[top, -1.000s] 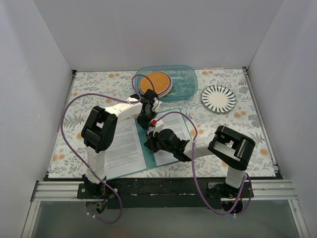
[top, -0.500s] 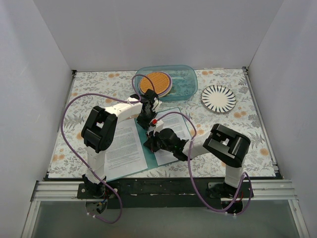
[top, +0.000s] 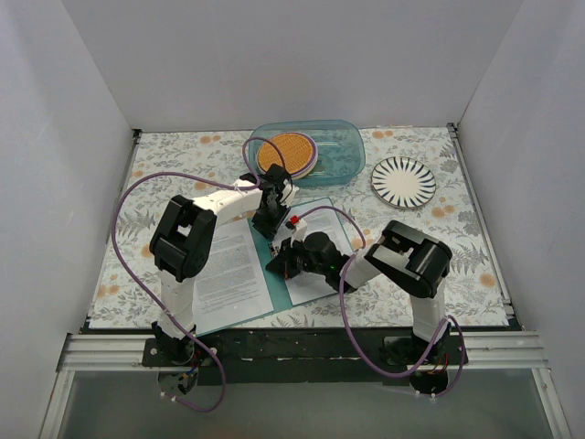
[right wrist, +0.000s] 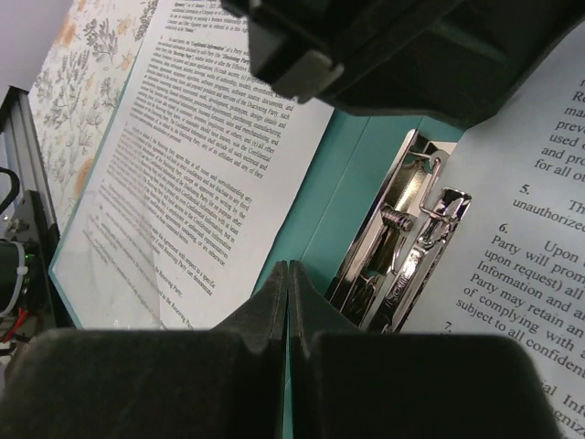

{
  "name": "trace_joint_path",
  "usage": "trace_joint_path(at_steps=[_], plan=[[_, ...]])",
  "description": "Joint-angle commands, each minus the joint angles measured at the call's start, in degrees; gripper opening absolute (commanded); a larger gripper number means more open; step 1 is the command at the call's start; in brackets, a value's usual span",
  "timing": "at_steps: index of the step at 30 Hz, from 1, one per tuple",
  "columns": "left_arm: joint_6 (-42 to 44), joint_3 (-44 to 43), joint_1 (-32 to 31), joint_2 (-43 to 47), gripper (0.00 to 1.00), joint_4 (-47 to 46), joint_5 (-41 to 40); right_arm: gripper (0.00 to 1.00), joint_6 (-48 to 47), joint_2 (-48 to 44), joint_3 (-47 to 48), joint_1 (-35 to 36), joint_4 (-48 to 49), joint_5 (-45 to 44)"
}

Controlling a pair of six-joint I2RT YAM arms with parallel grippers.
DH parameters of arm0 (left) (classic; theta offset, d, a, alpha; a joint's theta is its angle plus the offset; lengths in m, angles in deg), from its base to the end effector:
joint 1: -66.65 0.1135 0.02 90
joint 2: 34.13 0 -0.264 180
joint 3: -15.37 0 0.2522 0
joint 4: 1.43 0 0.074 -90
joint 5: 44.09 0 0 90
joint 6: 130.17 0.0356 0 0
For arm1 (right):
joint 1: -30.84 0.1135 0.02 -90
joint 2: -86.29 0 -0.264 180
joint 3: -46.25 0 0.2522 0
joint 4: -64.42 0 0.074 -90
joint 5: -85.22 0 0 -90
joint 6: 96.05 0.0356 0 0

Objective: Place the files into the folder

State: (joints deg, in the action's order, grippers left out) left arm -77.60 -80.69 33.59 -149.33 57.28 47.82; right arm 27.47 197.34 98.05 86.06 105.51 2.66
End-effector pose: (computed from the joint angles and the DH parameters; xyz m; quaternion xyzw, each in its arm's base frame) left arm 0.3293 -0.2158 0.1626 -0.0361 0.9936 -0.0746 0.0769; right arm 0.1945 0.2882 0.1091 -0.1895 0.7865 0.4469 0.3817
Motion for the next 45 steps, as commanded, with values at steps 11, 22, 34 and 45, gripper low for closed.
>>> trace_joint_path(at_steps=[11, 22, 34, 45], plan=[[0.25, 2.15, 0.1, -5.04, 0.2, 0.58, 2.39, 0.01, 3.74, 8.13, -0.25, -3.45, -9.85, 8.02], [0.34, 1.97, 0.1, -4.77, 0.2, 0.75, 2.31, 0.01, 8.4, 14.28, -1.21, -4.42, -4.05, 10.75], [0.16, -0.4, 0.1, -3.9, 0.21, 2.6, 2.04, 0.01, 14.72, 14.64, -2.54, -7.05, 10.44, 21.11], [0.25, -0.4, 0.1, -2.93, 0.2, 2.78, 1.08, 0.01, 23.52, 14.73, 2.47, -7.85, 19.25, 28.07]])
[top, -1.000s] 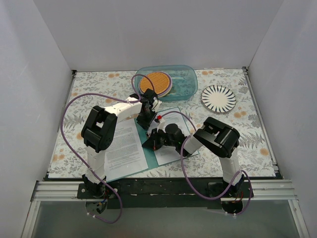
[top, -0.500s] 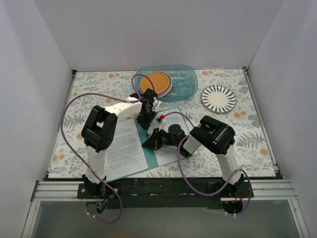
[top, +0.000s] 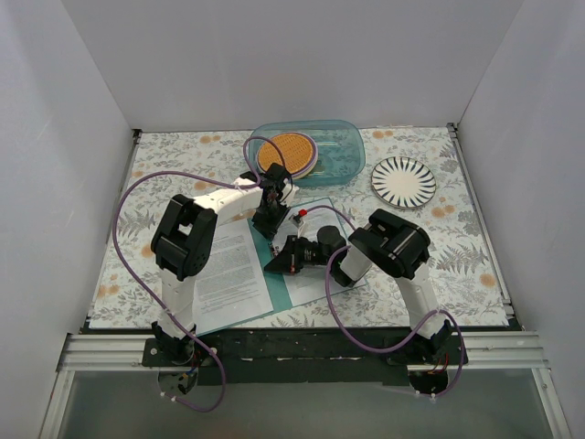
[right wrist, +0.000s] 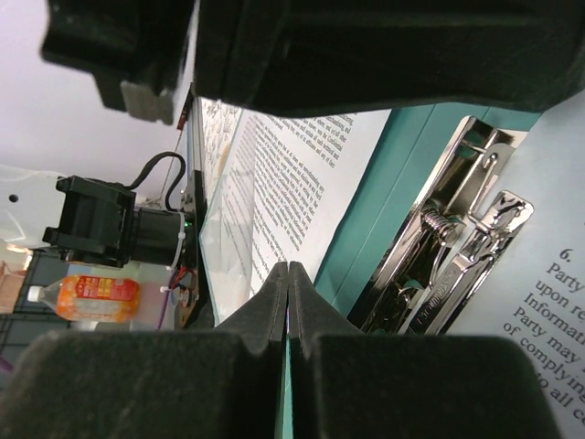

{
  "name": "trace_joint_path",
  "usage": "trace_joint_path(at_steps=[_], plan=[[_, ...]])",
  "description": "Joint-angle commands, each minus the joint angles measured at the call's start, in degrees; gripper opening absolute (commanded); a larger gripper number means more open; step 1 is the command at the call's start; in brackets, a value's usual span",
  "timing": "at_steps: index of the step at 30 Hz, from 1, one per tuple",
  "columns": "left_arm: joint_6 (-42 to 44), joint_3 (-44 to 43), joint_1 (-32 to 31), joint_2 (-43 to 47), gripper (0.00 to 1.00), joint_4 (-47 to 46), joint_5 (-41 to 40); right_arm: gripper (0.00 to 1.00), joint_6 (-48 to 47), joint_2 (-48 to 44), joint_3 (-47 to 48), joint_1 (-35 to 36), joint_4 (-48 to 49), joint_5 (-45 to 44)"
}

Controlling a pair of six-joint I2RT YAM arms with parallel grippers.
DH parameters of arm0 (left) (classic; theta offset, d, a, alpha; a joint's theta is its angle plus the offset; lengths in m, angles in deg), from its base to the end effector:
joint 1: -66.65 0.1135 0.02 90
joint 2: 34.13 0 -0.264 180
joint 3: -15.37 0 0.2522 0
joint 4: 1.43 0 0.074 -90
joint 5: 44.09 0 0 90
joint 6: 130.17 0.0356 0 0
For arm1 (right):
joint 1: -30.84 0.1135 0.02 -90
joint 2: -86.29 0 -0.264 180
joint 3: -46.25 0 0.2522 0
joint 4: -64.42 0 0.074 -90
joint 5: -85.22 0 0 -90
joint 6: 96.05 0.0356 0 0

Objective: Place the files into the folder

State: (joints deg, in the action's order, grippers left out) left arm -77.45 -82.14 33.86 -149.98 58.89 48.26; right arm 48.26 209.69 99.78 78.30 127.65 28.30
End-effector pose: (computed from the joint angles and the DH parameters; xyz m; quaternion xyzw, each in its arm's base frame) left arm 0.3321 -0.2157 0.1643 -0.0369 0.9942 -0.0734 0.0692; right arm 0.2259 0.2749 0.0851 -0.1462 0.7260 0.6287 0.2372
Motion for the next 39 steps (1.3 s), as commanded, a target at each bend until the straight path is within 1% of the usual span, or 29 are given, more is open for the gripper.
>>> trace_joint_path(at_steps=[1, 7, 11, 19, 21, 22, 24, 25, 27, 28, 29, 31, 33, 34, 35, 36, 38, 39], plan=[[0.1, 1.04, -0.16, -2.1, 0.2, 1.16, 0.64, 0.01, 2.74, 2.2, 1.1, -0.26, -3.07, 2.34], [0.01, 1.57, -0.16, -1.48, 0.2, 0.81, 0.81, 0.01, 3.62, 0.19, 1.63, -0.97, -3.16, 2.25], [-0.08, 2.01, -0.16, -1.66, 0.2, 0.54, 0.9, 0.01, 1.78, -3.5, 2.59, -1.06, -6.49, 1.9], [-0.08, 2.18, -0.16, -1.31, 0.2, 0.45, 0.9, 0.02, -1.91, -6.41, 6.63, -2.02, -11.5, 2.25], [-0.08, 2.09, -0.16, -1.39, 0.2, 0.37, 0.73, 0.06, -3.15, -7.81, 7.86, -2.11, -13.26, 2.69], [0.01, 1.92, -0.16, -1.39, 0.2, 0.45, 0.64, 0.11, -4.98, -8.43, 9.09, -2.11, -15.71, 2.69], [-0.08, 1.39, -0.07, -1.48, 0.21, 0.89, 0.64, 0.18, -7.01, -11.23, 9.89, -2.11, -18.01, 2.52], [-0.08, 0.17, 0.01, -1.39, 0.21, 1.33, 0.64, 0.26, -9.19, -13.59, 10.5, -2.11, -20.97, 2.08], [-0.25, -1.94, 0.19, -1.31, 0.21, 2.82, 0.38, 0.34, -12.54, -16.24, 10.94, -1.94, -24.85, 1.29], [-0.34, -3.08, 0.45, -1.04, 0.22, 3.44, 0.37, 0.41, -16.38, -19.21, 11.29, -1.67, -29.66, 0.15], [-0.43, -6.05, 0.54, -0.87, 0.24, 4.84, 0.37, 0.44, -18.16, -20.81, 11.3, -1.32, -32.23, -0.55], [-0.52, -8.79, 0.63, -0.43, 0.26, 6.34, 0.37, 0.5, -21.07, -25.1, 9.9, -0.18, -37.85, -2.92], [-0.87, -12.66, 0.63, -0.16, 0.28, 8.45, 0.55, 0.53, -24.41, -27.76, 8.58, 1.39, -42.51, -4.6], [-0.95, -13.98, 0.63, 0.19, 0.29, 9.15, 0.64, 0.55, -25.2, -30.29, 7.7, 2.19, -44.28, -6.69], [-1.13, -15.73, 0.63, 0.97, 0.3, 10.11, 0.73, 0.56, -28.0, -31.62, 6.39, 3.24, -46.21, -8.37], [-1.31, -16.7, 0.72, 1.5, 0.32, 10.56, 0.73, 0.58, -29.5, -33.03, 5.68, 5.77, -50.67, -10.21], [-1.31, -17.94, 0.8, 3.51, 0.35, 11.79, 0.73, 0.58, -31.97, -36.81, 4.19, 8.42, -54.82, -16.62], [-1.31, -18.9, 1.15, 4.4, 0.38, 11.97, 0.38, 0.6, -33.81, -38.04, 4.0, 11.48, -58.76, -19.17]])
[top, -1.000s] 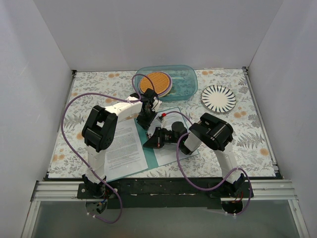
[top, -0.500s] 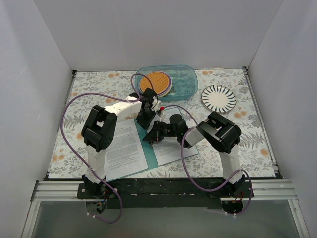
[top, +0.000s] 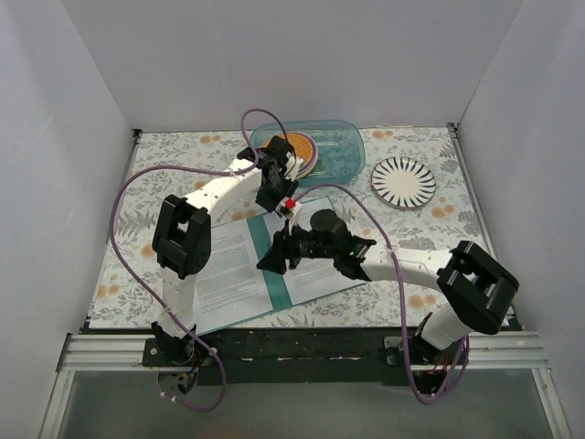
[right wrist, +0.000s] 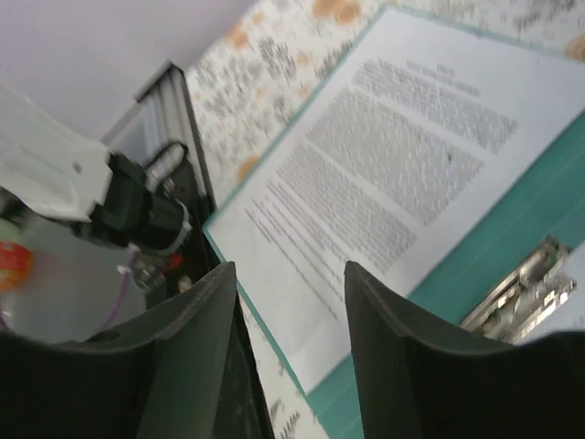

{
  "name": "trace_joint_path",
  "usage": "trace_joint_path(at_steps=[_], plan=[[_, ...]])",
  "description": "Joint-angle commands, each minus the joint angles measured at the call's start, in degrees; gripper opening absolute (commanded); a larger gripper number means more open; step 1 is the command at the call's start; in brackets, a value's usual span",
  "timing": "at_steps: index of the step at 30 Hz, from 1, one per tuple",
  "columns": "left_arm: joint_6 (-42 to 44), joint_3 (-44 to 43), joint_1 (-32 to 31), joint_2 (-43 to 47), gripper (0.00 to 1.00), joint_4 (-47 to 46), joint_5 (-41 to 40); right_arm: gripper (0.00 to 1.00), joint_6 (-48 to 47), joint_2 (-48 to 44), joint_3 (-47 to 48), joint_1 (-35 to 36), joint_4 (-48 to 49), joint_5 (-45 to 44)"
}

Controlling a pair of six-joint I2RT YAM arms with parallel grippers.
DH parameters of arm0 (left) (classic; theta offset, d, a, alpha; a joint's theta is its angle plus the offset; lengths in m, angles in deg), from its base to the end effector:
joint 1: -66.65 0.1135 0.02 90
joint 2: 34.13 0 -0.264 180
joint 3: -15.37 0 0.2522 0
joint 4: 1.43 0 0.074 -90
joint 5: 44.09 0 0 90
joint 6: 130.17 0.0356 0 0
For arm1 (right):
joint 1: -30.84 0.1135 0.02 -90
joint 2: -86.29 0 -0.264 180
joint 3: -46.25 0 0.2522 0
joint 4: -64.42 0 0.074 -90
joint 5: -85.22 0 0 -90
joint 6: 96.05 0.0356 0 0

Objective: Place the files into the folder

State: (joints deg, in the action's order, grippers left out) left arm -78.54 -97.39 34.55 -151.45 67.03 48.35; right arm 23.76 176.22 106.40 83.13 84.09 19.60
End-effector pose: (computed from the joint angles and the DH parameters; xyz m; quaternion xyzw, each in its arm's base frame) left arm 0.3589 -0.2269 0.2232 -0.0509 0.9875 -0.1024 0.1084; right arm 0.1984 0.2806 0.2336 -0.2790 0.7086 0.5342 0.3670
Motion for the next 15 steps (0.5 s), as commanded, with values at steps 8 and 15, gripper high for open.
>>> trace_joint_path(at_steps=[8, 15], plan=[[3.12, -2.53, 13.01, 13.07, 0.46, 6.75, 6.08, 0.98, -15.82, -11.8, 1.06, 22.93, -32.45, -42.38], [7.87, 16.37, 20.23, 17.56, 0.44, -5.2, 0.04, 0.99, -17.49, -1.45, 8.44, 32.42, -38.87, -50.04]])
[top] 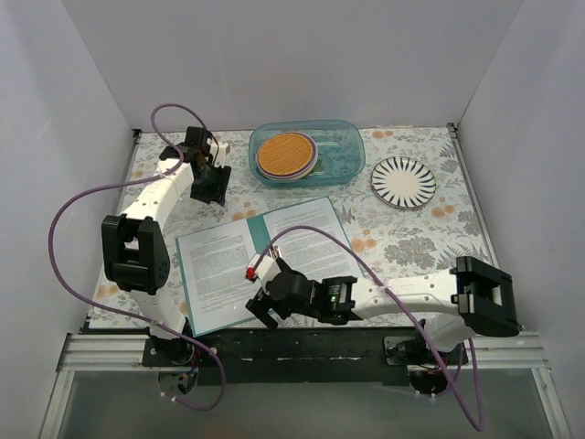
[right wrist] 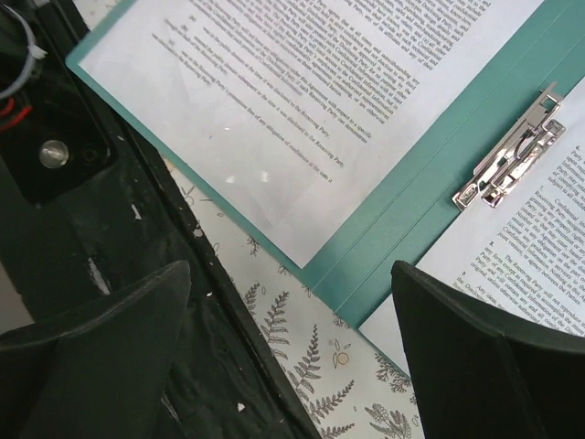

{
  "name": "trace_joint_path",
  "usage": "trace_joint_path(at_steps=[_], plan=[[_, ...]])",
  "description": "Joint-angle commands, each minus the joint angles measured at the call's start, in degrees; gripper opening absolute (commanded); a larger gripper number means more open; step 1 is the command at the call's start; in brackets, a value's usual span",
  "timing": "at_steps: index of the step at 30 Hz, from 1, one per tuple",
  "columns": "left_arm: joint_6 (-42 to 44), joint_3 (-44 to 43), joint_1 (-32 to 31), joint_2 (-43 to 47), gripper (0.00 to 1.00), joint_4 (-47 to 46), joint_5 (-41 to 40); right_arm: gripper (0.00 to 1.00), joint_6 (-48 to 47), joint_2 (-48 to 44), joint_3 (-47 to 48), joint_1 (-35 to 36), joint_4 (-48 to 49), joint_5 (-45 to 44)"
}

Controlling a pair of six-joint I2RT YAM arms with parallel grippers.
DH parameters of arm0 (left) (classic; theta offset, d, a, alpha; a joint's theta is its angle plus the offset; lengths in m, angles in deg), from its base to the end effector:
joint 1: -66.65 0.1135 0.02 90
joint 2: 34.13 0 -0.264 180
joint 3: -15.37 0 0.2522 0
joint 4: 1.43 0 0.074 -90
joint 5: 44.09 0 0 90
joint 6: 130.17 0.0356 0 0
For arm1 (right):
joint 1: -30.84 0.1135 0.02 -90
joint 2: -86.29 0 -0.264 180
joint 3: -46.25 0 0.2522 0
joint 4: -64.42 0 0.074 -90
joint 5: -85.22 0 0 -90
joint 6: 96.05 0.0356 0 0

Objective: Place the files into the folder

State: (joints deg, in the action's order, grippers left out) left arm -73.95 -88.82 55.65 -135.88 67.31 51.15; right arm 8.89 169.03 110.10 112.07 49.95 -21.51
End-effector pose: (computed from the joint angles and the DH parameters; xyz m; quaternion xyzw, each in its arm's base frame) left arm 0.3623 -0.0737 0.2825 -0.1839 0.9603 -0.1195 0.1726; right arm 0.0582 0.3103 0.2343 -0.4184 0.7670 0.2637 0.4088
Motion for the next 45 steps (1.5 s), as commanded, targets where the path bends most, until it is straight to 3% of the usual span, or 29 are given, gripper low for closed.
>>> trace_joint_path(at_steps=[1, 9, 21, 28, 39, 45], plan=[[3.37, 9.21, -0.77, 1.65, 0.44, -6.63, -4.08, 0.98, -2.98, 7.16, 6.93, 4.37, -4.91, -10.06], [2.76, 10.81, -0.16, -2.74, 0.43, -11.74, -8.4, 0.99, -6.67, 19.73, 14.95, 9.29, -4.04, -12.1], [1.08, 13.79, -0.07, -5.82, 0.43, -16.66, -12.62, 0.99, -8.17, 26.06, 18.29, 10.09, -2.37, -9.64], [1.08, 14.84, -0.25, -8.99, 0.4, -16.22, -10.77, 0.99, -7.47, 27.83, 17.33, 10.26, -0.08, -10.95], [3.02, 21.52, -3.23, -6.79, 0.37, -11.92, -5.77, 0.98, -8.52, 30.55, 15.74, 10.44, 4.14, -17.45], [4.07, 21.88, -4.55, -6.18, 0.35, -7.88, -1.9, 0.86, -11.86, 32.22, 16.53, 10.53, 6.25, -21.76]])
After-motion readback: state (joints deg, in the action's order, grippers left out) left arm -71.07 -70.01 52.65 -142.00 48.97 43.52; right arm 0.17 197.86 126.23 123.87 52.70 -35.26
